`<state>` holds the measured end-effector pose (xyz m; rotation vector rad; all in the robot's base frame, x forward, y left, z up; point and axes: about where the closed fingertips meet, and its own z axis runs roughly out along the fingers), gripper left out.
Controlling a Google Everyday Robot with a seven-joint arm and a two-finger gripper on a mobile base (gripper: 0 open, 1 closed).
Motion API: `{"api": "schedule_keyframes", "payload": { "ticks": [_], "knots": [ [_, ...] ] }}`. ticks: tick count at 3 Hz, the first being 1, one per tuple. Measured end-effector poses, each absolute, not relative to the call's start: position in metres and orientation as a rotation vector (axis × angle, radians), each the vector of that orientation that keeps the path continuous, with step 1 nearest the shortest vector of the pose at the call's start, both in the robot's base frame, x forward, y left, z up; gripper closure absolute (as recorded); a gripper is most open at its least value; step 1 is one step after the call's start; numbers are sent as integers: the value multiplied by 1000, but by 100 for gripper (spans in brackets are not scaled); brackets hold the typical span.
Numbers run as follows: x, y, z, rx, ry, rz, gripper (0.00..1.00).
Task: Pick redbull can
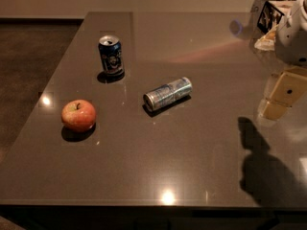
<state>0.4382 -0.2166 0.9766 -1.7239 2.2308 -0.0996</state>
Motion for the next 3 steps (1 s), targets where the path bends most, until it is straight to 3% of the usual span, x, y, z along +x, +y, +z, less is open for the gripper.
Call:
{"api": "schedule_keyframes", "payload": {
  "ticks": [3],
  "knots": [
    [458,-206,959,-1777,2217,-89,0]
  ]
}}
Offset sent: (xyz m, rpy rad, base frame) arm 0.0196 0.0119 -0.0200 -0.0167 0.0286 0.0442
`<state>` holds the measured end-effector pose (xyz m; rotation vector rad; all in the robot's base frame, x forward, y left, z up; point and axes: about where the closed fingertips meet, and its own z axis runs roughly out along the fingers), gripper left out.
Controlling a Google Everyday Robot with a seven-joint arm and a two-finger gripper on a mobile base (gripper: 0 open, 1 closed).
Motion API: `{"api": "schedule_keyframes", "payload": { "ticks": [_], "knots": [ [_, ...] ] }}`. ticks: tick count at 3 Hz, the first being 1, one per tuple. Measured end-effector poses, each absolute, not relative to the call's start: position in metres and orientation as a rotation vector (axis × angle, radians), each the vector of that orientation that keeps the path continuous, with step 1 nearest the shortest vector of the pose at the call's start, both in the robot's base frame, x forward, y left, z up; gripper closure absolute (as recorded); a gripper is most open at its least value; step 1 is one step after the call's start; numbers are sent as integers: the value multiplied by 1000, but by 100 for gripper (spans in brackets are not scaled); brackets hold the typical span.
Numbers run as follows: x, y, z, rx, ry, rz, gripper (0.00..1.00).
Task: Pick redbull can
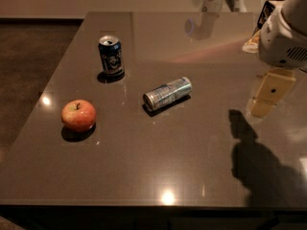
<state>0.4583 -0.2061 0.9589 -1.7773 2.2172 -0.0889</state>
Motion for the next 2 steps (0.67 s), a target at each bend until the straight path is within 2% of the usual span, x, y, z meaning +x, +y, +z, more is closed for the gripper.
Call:
{"api": "schedule_keyframes", "payload": {
  "ticks": [2],
  "knots": [
    [497,-185,925,-1934,2148,-37,0]
  ]
}}
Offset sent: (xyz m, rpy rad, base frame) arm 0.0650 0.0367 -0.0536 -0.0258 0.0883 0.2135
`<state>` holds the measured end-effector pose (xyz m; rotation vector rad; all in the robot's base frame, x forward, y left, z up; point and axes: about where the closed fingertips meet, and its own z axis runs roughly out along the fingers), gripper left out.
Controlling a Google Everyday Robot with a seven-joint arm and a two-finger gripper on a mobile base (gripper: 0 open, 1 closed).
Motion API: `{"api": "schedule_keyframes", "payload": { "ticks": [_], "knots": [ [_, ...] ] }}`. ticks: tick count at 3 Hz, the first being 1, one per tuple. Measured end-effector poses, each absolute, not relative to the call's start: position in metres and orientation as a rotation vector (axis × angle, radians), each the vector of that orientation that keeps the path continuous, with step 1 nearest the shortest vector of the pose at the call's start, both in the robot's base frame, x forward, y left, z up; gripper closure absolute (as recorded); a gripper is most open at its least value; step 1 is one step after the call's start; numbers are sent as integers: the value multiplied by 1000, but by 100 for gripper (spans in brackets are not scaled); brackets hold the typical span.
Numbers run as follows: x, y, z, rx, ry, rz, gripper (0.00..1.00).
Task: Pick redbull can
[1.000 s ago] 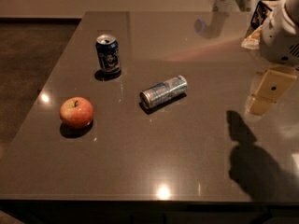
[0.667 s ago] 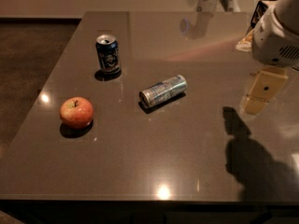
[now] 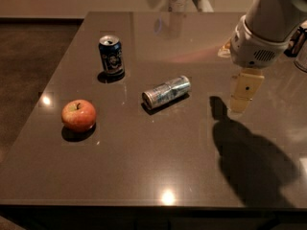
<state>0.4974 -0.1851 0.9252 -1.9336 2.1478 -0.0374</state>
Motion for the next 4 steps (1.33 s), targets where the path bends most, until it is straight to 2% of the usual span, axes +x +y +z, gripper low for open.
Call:
{"api": "schedule_keyframes", "payload": {
  "ticks": [2,4],
  "knots": [
    [549,-126,904,-2121,1962,71,0],
    [563,-81,866,-2247,1868,162,0]
  ]
}}
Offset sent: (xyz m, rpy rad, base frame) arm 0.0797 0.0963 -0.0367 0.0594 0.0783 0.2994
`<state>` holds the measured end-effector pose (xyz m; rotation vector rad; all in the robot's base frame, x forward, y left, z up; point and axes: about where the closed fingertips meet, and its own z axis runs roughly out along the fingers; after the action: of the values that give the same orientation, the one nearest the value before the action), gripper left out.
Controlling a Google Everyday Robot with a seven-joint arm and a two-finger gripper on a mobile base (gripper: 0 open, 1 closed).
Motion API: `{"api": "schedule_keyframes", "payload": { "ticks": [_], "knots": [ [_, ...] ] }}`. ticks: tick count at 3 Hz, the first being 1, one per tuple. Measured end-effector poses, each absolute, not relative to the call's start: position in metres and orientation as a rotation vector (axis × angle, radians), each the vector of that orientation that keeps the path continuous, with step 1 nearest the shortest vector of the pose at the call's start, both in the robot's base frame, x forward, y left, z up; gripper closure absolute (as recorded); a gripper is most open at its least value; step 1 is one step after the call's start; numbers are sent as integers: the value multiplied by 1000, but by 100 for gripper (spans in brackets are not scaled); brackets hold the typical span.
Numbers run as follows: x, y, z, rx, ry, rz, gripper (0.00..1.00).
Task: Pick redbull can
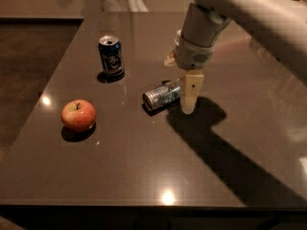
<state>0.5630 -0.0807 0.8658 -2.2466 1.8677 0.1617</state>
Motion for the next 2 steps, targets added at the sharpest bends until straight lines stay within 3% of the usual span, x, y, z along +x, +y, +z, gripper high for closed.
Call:
{"api": "schedule_keyframes", "payload": {
  "ticks": [1,2],
  "knots": [
    [558,-67,850,-2311,1846,174,18],
    [553,-58,844,-2364,1840,152,42]
  ]
}}
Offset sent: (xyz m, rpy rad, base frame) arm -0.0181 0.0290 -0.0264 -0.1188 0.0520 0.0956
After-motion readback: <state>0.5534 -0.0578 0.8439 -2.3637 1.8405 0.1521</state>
